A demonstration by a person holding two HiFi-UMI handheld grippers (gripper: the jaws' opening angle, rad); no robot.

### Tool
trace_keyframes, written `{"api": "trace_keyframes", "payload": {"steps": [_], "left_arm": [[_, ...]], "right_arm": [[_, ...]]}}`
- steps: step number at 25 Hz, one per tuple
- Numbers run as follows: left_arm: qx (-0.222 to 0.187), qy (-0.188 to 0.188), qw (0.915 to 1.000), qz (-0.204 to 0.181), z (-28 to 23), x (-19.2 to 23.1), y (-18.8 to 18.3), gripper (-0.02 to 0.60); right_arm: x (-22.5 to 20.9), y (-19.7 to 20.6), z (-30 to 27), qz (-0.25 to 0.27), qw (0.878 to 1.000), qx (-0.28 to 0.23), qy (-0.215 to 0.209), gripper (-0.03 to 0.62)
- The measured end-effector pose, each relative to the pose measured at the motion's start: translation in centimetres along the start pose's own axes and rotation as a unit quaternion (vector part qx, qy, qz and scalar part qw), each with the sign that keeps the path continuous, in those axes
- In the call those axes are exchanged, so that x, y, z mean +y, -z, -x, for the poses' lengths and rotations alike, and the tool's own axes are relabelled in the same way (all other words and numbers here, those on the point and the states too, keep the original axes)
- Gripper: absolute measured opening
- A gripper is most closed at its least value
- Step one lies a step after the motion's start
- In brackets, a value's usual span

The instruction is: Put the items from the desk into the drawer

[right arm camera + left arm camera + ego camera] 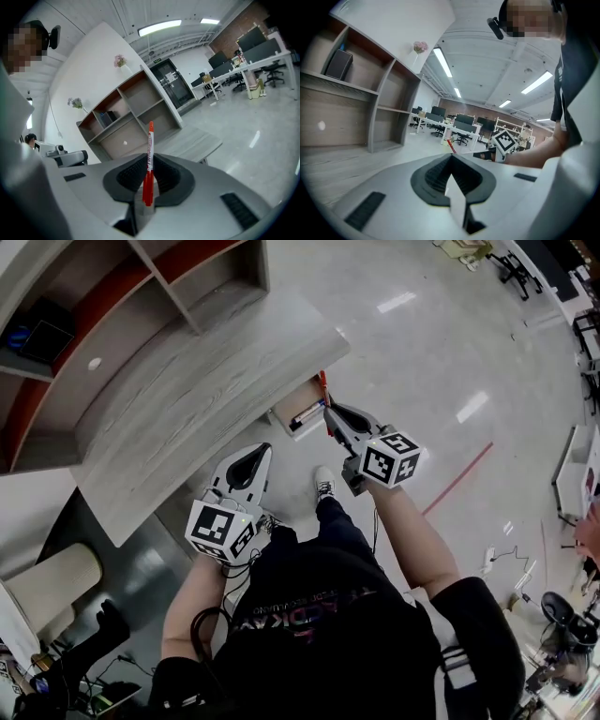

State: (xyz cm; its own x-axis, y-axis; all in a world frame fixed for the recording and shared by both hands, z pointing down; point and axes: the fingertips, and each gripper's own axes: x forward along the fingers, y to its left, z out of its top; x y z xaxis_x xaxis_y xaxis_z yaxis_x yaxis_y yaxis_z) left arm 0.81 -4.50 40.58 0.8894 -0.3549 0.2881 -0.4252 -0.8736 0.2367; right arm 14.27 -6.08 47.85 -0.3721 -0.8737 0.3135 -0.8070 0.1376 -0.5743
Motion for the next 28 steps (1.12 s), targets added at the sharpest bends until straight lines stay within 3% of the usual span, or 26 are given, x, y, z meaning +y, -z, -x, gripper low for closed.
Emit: {"api": "trace_keyframes", "payload": {"steps": [16, 28], "left_arm": [[0.046, 0.006, 0.9986, 0.024, -6.6, 2.6, 8.7, 0.009], [0.074, -0.022, 0.9960, 0.046, -8.6, 2.7, 11.0, 0.009]], "right_arm": [[-9.0, 10.2, -5.7, -0.102, 0.992, 0.064, 0.046, 0.054], [-12.3, 14.7, -8.7, -0.126, 0.980, 0.134, 0.071, 0.054]]}}
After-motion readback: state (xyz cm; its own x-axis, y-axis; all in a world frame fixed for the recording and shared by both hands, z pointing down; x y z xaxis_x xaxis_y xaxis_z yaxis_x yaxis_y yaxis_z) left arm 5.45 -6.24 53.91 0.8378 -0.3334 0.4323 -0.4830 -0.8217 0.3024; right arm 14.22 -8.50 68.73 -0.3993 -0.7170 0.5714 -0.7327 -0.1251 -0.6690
